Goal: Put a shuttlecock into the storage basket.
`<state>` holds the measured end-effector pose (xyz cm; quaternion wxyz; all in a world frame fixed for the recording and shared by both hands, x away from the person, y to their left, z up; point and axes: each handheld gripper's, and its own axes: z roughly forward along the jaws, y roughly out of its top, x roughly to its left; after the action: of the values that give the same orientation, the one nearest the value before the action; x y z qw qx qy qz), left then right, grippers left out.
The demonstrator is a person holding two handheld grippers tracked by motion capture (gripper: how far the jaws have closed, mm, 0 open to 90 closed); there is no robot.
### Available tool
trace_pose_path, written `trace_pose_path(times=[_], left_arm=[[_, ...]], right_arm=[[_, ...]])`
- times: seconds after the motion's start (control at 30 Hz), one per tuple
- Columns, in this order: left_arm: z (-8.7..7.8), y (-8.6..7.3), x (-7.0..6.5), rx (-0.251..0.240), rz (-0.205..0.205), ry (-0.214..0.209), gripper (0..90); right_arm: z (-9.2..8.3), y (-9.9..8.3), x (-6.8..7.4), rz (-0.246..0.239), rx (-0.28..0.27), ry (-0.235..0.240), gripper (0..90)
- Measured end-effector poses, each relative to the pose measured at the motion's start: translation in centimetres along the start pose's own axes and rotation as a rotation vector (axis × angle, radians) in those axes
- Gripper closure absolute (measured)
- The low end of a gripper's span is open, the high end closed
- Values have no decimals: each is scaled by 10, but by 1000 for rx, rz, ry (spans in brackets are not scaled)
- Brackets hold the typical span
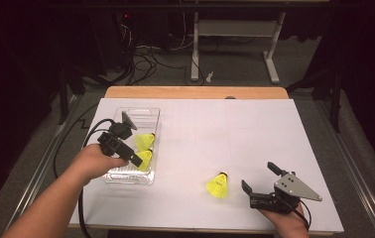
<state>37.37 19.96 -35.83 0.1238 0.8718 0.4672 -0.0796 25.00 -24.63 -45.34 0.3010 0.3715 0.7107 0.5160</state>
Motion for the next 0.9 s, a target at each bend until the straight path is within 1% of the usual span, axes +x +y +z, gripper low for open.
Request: trace_pose_path(times=[0.07, 0.2, 0.23, 0.27, 0.3, 0.37, 0.47, 0.6, 0.63, 0.7, 0.8, 0.9], left_arm=[[-2, 0, -1, -1, 6, 2, 391], [-7, -1, -3, -5, 16, 6, 343], [-8, -1, -4, -9, 20, 10, 309], [-8, -1, -4, -9, 20, 10, 293], [-9, -1, -4, -11, 24, 5, 293], [-11, -2, -5, -12, 29, -1, 247], [-11, -2, -5, -12, 35, -8, 222], [-10, -1, -8, -6, 51, -8, 154], [-9, -1, -10, -9, 53, -8, 149], [-8, -1, -12, -12, 58, -7, 107], [-5, 1, -14, 0, 72, -3, 52], [-3, 3, -17, 2, 81, -12, 21]], right_arm=[[0, 0, 0, 0, 0, 0, 2], [0, 0, -1, -1, 0, -1, 2], [-1, 0, -1, 2, -1, -2, 2], [-1, 0, -1, 2, -1, -2, 2], [-1, 0, -1, 2, -1, -2, 2], [-1, 0, -1, 2, -1, -3, 2], [-1, 0, -1, 2, -1, -3, 2], [-1, -1, -1, 1, 1, -5, 2], [-1, -1, -1, 1, 1, -5, 2], [0, -1, -2, 2, 1, -6, 2], [0, -1, -2, 2, 2, -5, 2], [0, -1, -2, 0, 3, -4, 2]])
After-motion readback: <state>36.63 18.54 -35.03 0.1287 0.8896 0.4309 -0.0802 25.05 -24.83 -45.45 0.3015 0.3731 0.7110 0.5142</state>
